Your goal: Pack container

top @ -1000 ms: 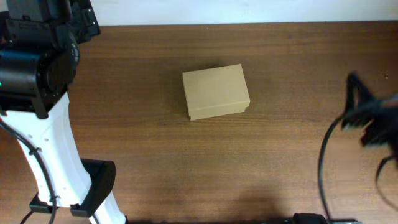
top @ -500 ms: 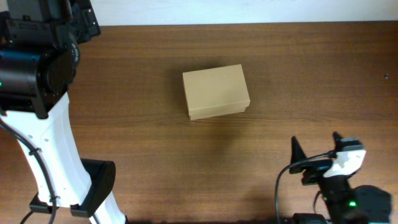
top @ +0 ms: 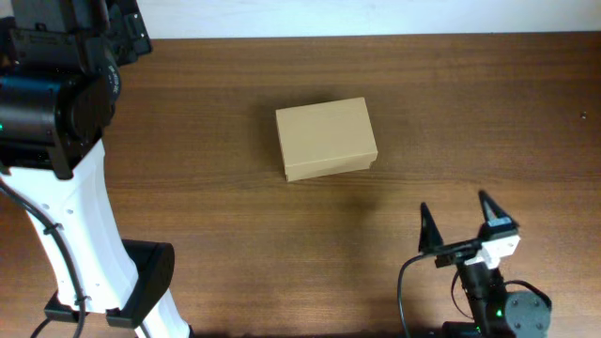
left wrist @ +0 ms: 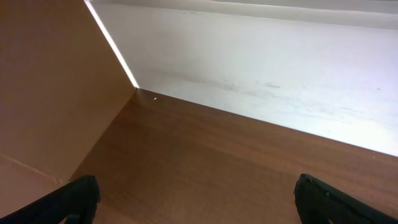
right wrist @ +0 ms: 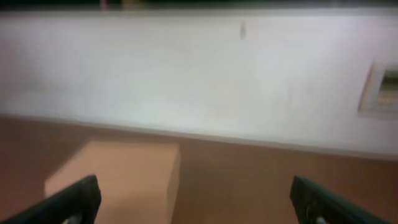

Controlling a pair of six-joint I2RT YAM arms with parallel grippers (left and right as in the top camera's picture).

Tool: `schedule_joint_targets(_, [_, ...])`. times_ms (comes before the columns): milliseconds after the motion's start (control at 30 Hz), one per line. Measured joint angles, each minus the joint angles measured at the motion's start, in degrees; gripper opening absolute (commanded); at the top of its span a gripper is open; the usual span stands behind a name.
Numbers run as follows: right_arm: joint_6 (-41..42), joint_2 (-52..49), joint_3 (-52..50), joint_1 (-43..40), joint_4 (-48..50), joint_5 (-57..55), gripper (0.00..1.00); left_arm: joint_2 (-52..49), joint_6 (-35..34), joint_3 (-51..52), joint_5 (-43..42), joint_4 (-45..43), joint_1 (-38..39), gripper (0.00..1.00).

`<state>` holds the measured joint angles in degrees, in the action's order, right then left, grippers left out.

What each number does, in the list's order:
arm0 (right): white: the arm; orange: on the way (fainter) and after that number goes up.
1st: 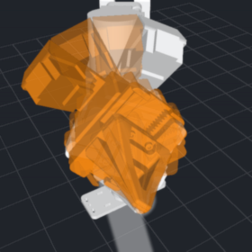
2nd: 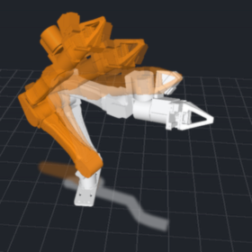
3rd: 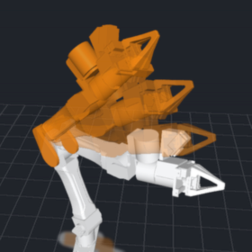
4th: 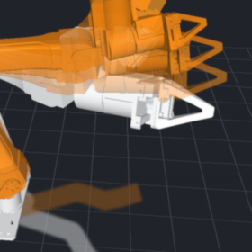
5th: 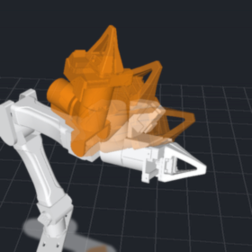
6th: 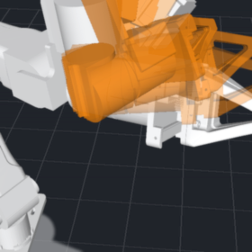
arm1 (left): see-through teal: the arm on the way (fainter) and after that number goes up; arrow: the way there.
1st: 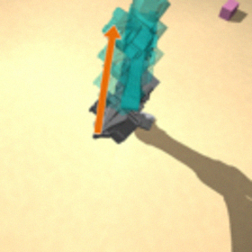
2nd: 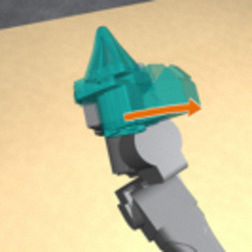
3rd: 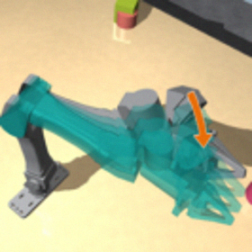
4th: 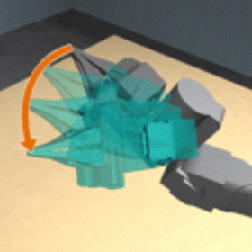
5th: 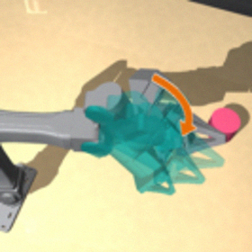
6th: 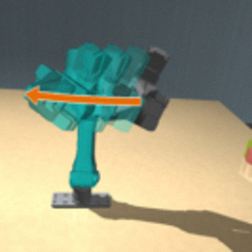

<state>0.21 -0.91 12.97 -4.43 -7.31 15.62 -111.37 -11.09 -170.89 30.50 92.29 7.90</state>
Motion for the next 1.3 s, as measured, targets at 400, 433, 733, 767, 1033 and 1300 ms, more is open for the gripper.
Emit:
schedule_joint_targets(400, [0.02,0.17,-10.80,0.00,23.45,0.13,0.99,0.00,0.00,0.00,0.00,0.02,0.00,1.00])
schedule_joint_targets(433, [0.02,0.17,-11.47,0.00,23.93,0.13,0.99,0.00,0.00,0.00,0.00,0.02,0.00,1.00])
schedule_joint_targets(733, [0.04,0.17,-12.24,0.00,21.16,-0.11,0.99,0.00,-0.02,0.00,0.00,0.02,0.00,1.00])
schedule_joint_targets(767, [0.07,0.17,-12.24,0.00,20.48,-0.11,0.99,0.00,0.00,0.00,0.00,0.02,0.00,1.00])
schedule_joint_targets(1033, [0.04,0.17,-12.26,0.00,11.30,-0.31,0.99,0.00,0.00,0.00,0.00,0.00,0.00,1.00])
schedule_joint_targets(1300, [0.04,-0.04,-12.39,0.00,4.50,-0.50,0.99,0.00,0.00,0.00,0.00,0.02,0.00,1.00])
